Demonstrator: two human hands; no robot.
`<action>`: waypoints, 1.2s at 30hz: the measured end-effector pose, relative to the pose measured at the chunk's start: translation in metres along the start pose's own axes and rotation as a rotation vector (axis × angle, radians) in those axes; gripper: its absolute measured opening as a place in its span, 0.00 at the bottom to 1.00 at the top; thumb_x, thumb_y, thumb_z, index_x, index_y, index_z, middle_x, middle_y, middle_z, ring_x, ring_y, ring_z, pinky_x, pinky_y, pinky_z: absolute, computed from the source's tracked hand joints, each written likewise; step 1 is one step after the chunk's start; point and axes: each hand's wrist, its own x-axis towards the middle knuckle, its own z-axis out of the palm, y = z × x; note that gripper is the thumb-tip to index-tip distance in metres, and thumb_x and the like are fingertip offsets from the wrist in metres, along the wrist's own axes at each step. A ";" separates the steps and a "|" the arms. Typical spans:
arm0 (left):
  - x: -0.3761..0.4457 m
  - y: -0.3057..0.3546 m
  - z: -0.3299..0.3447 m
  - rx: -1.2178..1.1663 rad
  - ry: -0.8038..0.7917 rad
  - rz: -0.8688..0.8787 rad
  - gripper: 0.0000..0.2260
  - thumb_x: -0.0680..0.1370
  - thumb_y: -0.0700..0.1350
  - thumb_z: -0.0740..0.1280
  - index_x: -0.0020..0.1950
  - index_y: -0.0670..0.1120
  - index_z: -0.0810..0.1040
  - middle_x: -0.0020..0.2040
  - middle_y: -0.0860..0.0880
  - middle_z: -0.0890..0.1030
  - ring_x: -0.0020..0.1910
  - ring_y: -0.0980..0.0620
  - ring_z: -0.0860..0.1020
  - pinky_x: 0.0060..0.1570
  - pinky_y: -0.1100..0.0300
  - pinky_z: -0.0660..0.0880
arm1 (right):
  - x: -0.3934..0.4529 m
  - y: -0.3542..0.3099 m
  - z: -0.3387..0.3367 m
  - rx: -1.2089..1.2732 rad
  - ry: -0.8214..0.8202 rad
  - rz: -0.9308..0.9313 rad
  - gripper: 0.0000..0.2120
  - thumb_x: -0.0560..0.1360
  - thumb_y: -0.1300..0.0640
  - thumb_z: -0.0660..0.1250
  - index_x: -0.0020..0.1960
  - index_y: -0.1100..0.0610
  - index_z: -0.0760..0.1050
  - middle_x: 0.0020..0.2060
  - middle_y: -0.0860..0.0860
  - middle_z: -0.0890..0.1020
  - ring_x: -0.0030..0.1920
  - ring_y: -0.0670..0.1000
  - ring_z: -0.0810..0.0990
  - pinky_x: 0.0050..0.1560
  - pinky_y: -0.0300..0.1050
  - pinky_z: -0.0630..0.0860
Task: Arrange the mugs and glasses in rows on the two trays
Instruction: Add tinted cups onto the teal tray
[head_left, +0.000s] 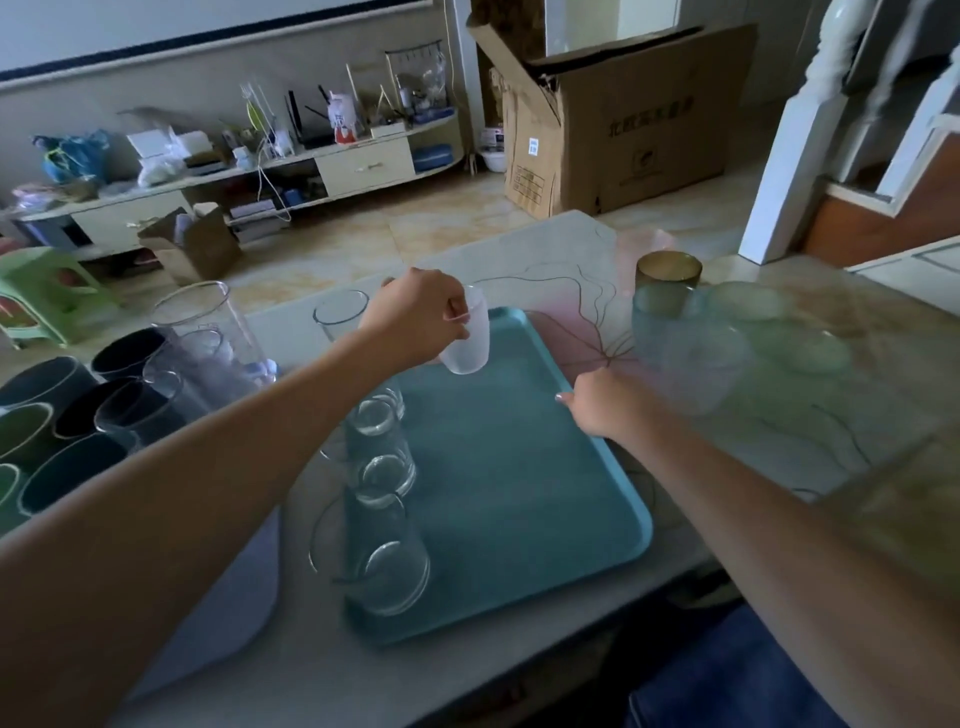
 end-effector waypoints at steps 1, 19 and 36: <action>-0.004 -0.001 0.001 0.014 -0.008 -0.003 0.06 0.71 0.46 0.71 0.47 0.47 0.81 0.48 0.49 0.82 0.48 0.45 0.78 0.46 0.58 0.68 | 0.000 0.000 0.000 0.012 -0.003 0.001 0.23 0.82 0.49 0.49 0.64 0.65 0.71 0.56 0.62 0.78 0.55 0.61 0.78 0.49 0.50 0.72; -0.019 -0.021 0.004 -0.011 -0.192 0.031 0.11 0.73 0.58 0.65 0.43 0.52 0.78 0.44 0.53 0.80 0.46 0.49 0.79 0.48 0.52 0.78 | -0.001 0.004 -0.006 0.000 -0.003 -0.066 0.23 0.83 0.50 0.48 0.61 0.66 0.72 0.56 0.63 0.78 0.48 0.58 0.76 0.47 0.46 0.71; 0.126 0.124 0.091 0.140 -0.080 0.473 0.26 0.74 0.33 0.62 0.68 0.53 0.67 0.69 0.49 0.67 0.65 0.46 0.69 0.63 0.52 0.65 | 0.014 0.010 0.004 0.021 0.019 -0.119 0.15 0.81 0.56 0.55 0.61 0.63 0.74 0.52 0.60 0.80 0.51 0.60 0.80 0.34 0.44 0.70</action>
